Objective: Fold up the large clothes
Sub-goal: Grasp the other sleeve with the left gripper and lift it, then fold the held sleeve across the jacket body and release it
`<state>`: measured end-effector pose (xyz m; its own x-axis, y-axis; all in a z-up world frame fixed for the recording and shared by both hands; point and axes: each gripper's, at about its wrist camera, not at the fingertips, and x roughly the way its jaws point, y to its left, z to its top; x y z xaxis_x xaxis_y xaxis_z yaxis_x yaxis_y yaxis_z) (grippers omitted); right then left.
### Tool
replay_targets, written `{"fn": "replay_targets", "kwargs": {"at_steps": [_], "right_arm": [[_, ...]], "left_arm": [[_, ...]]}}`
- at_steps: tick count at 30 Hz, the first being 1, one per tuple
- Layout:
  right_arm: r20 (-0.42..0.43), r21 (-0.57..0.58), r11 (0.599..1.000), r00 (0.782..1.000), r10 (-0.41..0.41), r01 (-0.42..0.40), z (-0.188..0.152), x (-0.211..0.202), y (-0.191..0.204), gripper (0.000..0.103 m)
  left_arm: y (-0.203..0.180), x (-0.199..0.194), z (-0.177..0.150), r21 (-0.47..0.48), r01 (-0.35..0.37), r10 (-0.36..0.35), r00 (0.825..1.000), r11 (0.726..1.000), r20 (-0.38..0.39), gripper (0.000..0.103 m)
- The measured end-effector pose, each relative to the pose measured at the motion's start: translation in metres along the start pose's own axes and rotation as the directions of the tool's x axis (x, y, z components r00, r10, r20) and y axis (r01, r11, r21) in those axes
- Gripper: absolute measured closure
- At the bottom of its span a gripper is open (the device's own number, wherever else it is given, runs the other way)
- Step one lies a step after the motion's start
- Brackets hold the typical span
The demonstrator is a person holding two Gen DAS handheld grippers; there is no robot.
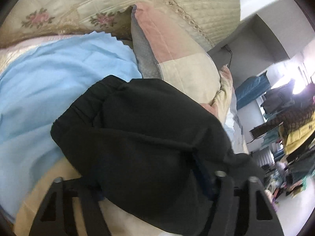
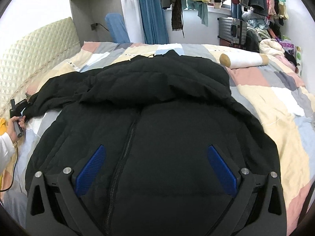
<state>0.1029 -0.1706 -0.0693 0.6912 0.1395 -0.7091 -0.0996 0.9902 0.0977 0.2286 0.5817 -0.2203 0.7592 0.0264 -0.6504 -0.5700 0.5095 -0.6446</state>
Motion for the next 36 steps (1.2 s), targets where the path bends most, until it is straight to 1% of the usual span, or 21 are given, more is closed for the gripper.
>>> {"fn": "replay_targets", "kwargs": {"at_steps": [1, 3, 5, 6, 9, 14, 17, 20, 23, 26, 27, 30, 32, 36], "right_arm": [[0.003, 0.003, 1.0, 1.0, 0.002, -0.002, 0.0, -0.001, -0.001, 0.0], [0.014, 0.008, 1.0, 1.0, 0.01, -0.01, 0.001, -0.005, -0.003, 0.0], [0.027, 0.005, 1.0, 1.0, 0.015, -0.015, 0.001, -0.011, -0.004, 0.0], [0.032, 0.002, 1.0, 0.999, 0.016, -0.017, 0.002, -0.013, -0.004, 0.0], [0.057, -0.004, 1.0, 0.998, 0.02, -0.02, 0.002, -0.024, -0.007, 0.0], [0.102, -0.024, 1.0, 0.995, 0.016, -0.014, 0.0, -0.045, -0.013, 0.0], [0.14, -0.046, 0.999, 0.99, 0.011, -0.004, -0.002, -0.058, -0.016, 0.0], [0.161, -0.023, 0.999, 0.986, 0.05, -0.047, -0.005, -0.07, -0.027, 0.0], [0.176, -0.02, 0.998, 0.982, 0.061, -0.058, -0.008, -0.08, -0.036, 0.0], [0.195, 0.001, 0.994, 0.975, 0.109, -0.111, -0.012, -0.09, -0.049, 0.0], [0.207, 0.01, 0.992, 0.971, 0.119, -0.124, -0.013, -0.093, -0.053, 0.0], [0.23, 0.006, 0.989, 0.963, 0.14, -0.145, -0.016, -0.103, -0.06, 0.0], [0.241, 0.002, 0.987, 0.958, 0.154, -0.159, -0.019, -0.109, -0.063, 0.0], [0.258, -0.023, 0.988, 0.954, 0.152, -0.151, -0.026, -0.119, -0.068, 0.0]], "left_arm": [[-0.001, -0.002, 0.0, -0.019, 0.001, -0.001, 1.0, 1.0, 0.003, 0.052], [-0.008, -0.013, -0.001, -0.027, -0.014, 0.015, 0.999, 1.0, 0.029, 0.073], [-0.021, -0.024, 0.001, 0.007, -0.036, 0.035, 0.998, 0.999, 0.052, 0.08], [-0.031, -0.031, 0.002, 0.041, -0.062, 0.059, 0.996, 0.997, 0.066, 0.083], [-0.056, -0.056, 0.004, 0.125, -0.11, 0.096, 0.989, 0.986, 0.108, 0.088], [-0.101, -0.111, 0.0, 0.208, -0.133, 0.095, 0.979, 0.969, 0.182, 0.09], [-0.133, -0.147, -0.004, 0.253, -0.114, 0.061, 0.976, 0.961, 0.208, 0.091], [-0.168, -0.181, -0.012, 0.292, -0.085, 0.015, 0.972, 0.953, 0.233, 0.092], [-0.208, -0.213, -0.026, 0.333, -0.07, -0.019, 0.967, 0.94, 0.256, 0.092], [-0.247, -0.234, -0.04, 0.361, -0.056, -0.047, 0.962, 0.931, 0.27, 0.092], [-0.262, -0.241, -0.046, 0.379, -0.05, -0.061, 0.96, 0.924, 0.274, 0.092], [-0.304, -0.257, -0.068, 0.436, -0.069, -0.07, 0.953, 0.897, 0.294, 0.092], [-0.328, -0.265, -0.083, 0.46, -0.068, -0.082, 0.951, 0.885, 0.299, 0.092], [-0.379, -0.275, -0.121, 0.526, -0.069, -0.106, 0.949, 0.848, 0.295, 0.092]]}}
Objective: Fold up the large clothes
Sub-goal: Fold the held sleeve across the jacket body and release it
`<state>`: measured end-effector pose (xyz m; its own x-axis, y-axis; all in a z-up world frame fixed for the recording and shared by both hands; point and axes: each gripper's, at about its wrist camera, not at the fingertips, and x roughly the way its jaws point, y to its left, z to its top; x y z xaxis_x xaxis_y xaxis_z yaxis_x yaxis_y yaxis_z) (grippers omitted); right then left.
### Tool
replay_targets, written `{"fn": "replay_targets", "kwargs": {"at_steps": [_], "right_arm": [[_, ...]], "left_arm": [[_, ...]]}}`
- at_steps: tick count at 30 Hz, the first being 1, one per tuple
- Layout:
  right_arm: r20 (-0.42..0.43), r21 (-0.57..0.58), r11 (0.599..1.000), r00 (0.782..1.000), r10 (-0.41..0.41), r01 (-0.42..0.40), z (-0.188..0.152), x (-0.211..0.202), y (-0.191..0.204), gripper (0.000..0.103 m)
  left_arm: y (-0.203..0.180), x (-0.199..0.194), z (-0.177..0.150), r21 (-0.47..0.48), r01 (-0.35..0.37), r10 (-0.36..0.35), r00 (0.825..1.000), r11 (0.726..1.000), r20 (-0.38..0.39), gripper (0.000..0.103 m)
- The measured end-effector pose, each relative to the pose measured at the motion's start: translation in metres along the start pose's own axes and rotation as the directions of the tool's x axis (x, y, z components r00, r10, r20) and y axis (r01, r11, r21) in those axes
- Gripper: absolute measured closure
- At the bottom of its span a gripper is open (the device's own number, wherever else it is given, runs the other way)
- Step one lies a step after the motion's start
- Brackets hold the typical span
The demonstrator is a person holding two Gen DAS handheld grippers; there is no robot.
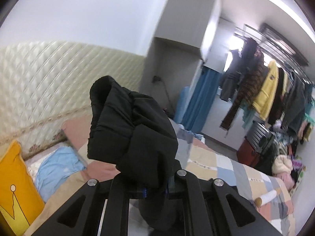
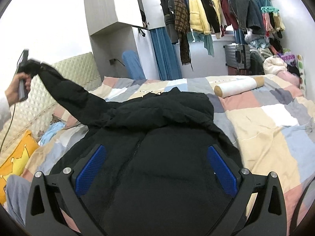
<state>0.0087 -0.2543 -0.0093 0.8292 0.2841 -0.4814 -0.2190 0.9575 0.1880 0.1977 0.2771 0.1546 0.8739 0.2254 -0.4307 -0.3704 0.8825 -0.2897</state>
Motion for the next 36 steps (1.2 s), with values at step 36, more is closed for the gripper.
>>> {"fn": "replay_targets", "kwargs": {"at_steps": [36], "right_arm": [[-0.048, 0.16, 0.987, 0.999, -0.025, 0.032, -0.005, 0.016, -0.087, 0.0]], "left_arm": [[-0.445, 0.099, -0.4, 0.539, 0.491, -0.209, 0.84, 0.684, -0.5, 0.092]]}}
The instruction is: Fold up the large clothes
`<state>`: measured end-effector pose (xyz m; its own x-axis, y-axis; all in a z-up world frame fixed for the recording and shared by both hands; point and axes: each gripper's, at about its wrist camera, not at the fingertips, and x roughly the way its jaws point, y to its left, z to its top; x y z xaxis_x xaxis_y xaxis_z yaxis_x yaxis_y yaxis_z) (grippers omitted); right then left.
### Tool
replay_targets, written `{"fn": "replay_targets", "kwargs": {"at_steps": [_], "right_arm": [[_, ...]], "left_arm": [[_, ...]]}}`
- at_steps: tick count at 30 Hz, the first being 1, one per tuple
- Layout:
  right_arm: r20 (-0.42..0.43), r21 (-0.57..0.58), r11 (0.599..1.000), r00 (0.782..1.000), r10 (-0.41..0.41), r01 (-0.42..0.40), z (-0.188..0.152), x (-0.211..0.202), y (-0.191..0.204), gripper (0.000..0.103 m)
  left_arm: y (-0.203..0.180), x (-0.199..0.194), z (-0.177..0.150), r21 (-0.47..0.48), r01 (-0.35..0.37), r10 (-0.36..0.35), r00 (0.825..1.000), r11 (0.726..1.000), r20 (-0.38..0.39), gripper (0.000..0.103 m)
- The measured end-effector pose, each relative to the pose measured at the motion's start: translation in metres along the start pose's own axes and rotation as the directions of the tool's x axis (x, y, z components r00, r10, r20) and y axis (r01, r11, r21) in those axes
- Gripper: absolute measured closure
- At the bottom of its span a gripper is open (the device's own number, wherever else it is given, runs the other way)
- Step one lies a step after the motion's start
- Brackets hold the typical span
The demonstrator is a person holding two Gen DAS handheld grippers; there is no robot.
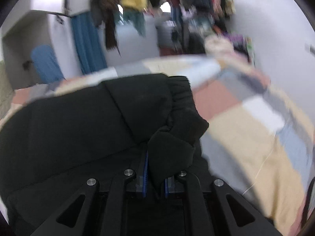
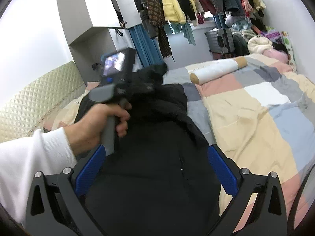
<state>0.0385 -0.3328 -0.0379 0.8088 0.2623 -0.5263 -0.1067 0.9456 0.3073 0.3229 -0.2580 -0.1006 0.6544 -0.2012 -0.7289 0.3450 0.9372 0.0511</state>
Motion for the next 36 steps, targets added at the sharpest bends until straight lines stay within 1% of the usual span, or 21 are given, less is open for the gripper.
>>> {"fn": "replay_targets", "kwargs": {"at_steps": [2, 4, 5, 7, 9, 11, 12, 13, 14, 15, 16, 17, 21, 24, 27, 30, 32, 33, 34, 36], "right_arm": [[0.002, -0.034, 0.999, 1.0, 0.024, -0.024, 0.0, 0.005, 0.002, 0.0], [-0.013, -0.06, 0.998, 1.0, -0.006, 0.005, -0.001, 0.014, 0.002, 0.0], [-0.021, -0.053, 0.999, 1.0, -0.005, 0.004, 0.0, 0.017, -0.001, 0.0], [-0.016, -0.019, 1.0, 1.0, 0.016, -0.016, 0.001, 0.017, -0.005, 0.0], [0.002, -0.001, 1.0, 1.0, 0.018, -0.018, 0.002, 0.014, -0.007, 0.0], [0.013, -0.004, 1.0, 1.0, -0.004, 0.004, 0.0, 0.012, -0.007, 0.0], [0.014, -0.002, 1.0, 1.0, -0.018, 0.018, -0.001, 0.012, -0.007, 0.0], [0.013, 0.006, 1.0, 1.0, -0.026, 0.026, -0.001, 0.012, -0.007, 0.0], [0.015, 0.012, 0.999, 0.999, -0.035, 0.034, -0.001, 0.011, -0.007, 0.0], [0.023, 0.017, 0.998, 0.998, -0.056, 0.056, -0.001, 0.008, -0.006, 0.0], [0.028, 0.016, 0.998, 0.998, -0.062, 0.062, 0.0, 0.007, -0.005, 0.0], [0.035, 0.011, 0.998, 0.997, -0.064, 0.064, 0.0, 0.004, -0.002, 0.0], [0.06, 0.001, 0.998, 0.997, -0.058, 0.058, 0.0, -0.004, 0.007, 0.0], [0.088, -0.033, 0.998, 0.995, -0.051, 0.054, -0.001, -0.013, 0.019, 0.0], [0.108, -0.058, 0.997, 0.993, -0.051, 0.057, 0.0, -0.018, 0.027, 0.0], [0.123, -0.076, 0.996, 0.992, -0.042, 0.052, -0.001, -0.024, 0.036, 0.0], [0.125, -0.088, 0.994, 0.991, -0.046, 0.057, -0.003, -0.027, 0.041, 0.0], [0.123, -0.092, 0.994, 0.991, -0.05, 0.061, -0.004, -0.028, 0.043, 0.0], [0.12, -0.095, 0.993, 0.991, -0.054, 0.065, -0.004, -0.03, 0.045, 0.0], [0.127, -0.113, 0.989, 0.989, -0.077, 0.092, -0.003, -0.035, 0.052, 0.0]], "left_arm": [[-0.002, 0.013, -0.005, 0.016, -0.002, 0.002, 1.0, 1.0, -0.028, 0.092], [0.0, 0.02, -0.008, 0.009, 0.022, -0.021, 0.998, 1.0, -0.062, 0.092], [0.001, 0.02, -0.008, 0.014, 0.027, -0.026, 0.997, 1.0, -0.07, 0.092], [-0.002, 0.015, -0.006, 0.022, 0.045, -0.043, 0.997, 0.999, -0.064, 0.091], [0.0, 0.0, -0.005, 0.029, 0.055, -0.054, 0.998, 0.998, -0.025, 0.091], [0.002, -0.017, -0.005, 0.033, 0.032, -0.033, 0.999, 0.999, 0.005, 0.086], [0.002, -0.027, -0.004, 0.045, 0.0, -0.001, 1.0, 0.999, 0.011, 0.075], [0.001, -0.037, -0.004, 0.058, -0.023, 0.022, 1.0, 0.998, 0.023, 0.066], [0.004, -0.045, -0.003, 0.066, -0.036, 0.033, 0.999, 0.997, 0.038, 0.041], [0.006, -0.061, -0.005, 0.074, -0.042, 0.036, 0.997, 0.996, 0.071, 0.021], [0.009, -0.072, -0.007, 0.076, -0.039, 0.031, 0.995, 0.996, 0.098, 0.018], [0.014, -0.09, -0.009, 0.073, -0.037, 0.027, 0.991, 0.997, 0.127, 0.018], [0.033, -0.143, -0.013, 0.034, -0.002, -0.004, 0.986, 0.999, 0.166, 0.018], [0.039, -0.181, -0.013, 0.01, -0.028, 0.025, 0.979, 1.0, 0.203, 0.018], [0.052, -0.22, -0.017, -0.024, -0.015, 0.02, 0.974, 1.0, 0.226, 0.018], [0.064, -0.26, -0.028, -0.059, -0.021, 0.036, 0.964, 0.998, 0.263, 0.018], [0.077, -0.287, -0.043, -0.075, -0.031, 0.052, 0.956, 0.997, 0.29, 0.018], [0.08, -0.293, -0.046, -0.081, -0.033, 0.056, 0.952, 0.996, 0.3, 0.018], [0.088, -0.306, -0.056, -0.094, -0.028, 0.057, 0.947, 0.995, 0.315, 0.018], [0.097, -0.32, -0.073, -0.106, -0.01, 0.044, 0.943, 0.994, 0.331, 0.018]]}}
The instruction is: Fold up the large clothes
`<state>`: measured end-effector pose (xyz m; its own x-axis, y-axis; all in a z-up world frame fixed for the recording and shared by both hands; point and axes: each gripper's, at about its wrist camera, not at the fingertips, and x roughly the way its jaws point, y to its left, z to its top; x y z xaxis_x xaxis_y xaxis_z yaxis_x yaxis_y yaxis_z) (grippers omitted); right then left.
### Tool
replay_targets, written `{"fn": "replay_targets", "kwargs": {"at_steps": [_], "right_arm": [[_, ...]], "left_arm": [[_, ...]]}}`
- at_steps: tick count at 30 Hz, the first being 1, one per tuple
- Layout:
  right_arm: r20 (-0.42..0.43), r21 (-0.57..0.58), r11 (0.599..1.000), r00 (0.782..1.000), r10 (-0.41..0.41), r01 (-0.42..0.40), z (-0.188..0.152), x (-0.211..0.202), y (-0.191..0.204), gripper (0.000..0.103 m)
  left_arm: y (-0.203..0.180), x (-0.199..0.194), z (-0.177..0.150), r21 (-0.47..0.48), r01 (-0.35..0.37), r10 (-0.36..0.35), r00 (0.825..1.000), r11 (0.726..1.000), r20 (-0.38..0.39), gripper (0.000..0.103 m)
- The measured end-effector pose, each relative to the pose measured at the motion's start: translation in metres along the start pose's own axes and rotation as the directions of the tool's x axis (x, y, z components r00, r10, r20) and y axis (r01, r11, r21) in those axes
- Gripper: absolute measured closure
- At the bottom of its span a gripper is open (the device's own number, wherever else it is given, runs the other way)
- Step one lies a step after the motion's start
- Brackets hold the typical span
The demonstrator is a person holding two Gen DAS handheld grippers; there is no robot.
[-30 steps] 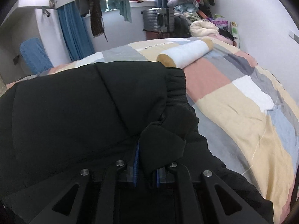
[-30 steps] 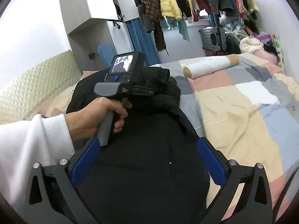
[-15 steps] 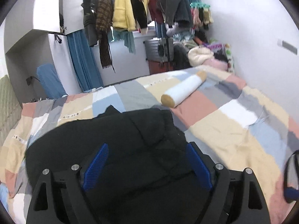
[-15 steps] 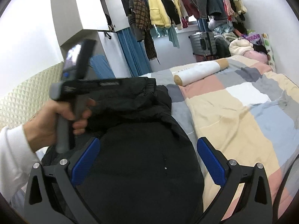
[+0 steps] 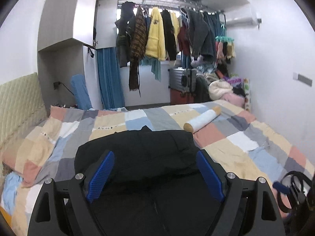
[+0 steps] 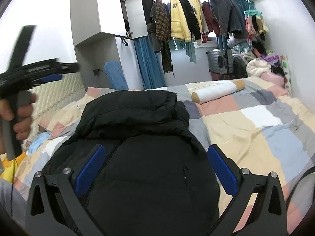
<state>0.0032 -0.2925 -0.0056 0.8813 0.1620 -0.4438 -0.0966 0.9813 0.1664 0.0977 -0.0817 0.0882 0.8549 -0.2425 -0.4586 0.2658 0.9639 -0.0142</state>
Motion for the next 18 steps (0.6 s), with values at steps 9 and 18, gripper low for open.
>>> {"fn": "replay_targets", "kwargs": {"at_steps": [9, 18], "right_arm": [[-0.007, 0.009, 0.998, 0.998, 0.067, -0.067, 0.016, -0.023, 0.021, 0.0], [-0.03, -0.015, 0.99, 0.99, 0.136, -0.137, 0.065, 0.002, 0.053, 0.0]], "left_arm": [[0.051, -0.053, -0.048, -0.092, -0.029, 0.033, 0.998, 0.995, 0.045, 0.018], [0.086, -0.06, -0.083, -0.168, -0.105, 0.113, 0.993, 0.98, 0.04, 0.018]]}}
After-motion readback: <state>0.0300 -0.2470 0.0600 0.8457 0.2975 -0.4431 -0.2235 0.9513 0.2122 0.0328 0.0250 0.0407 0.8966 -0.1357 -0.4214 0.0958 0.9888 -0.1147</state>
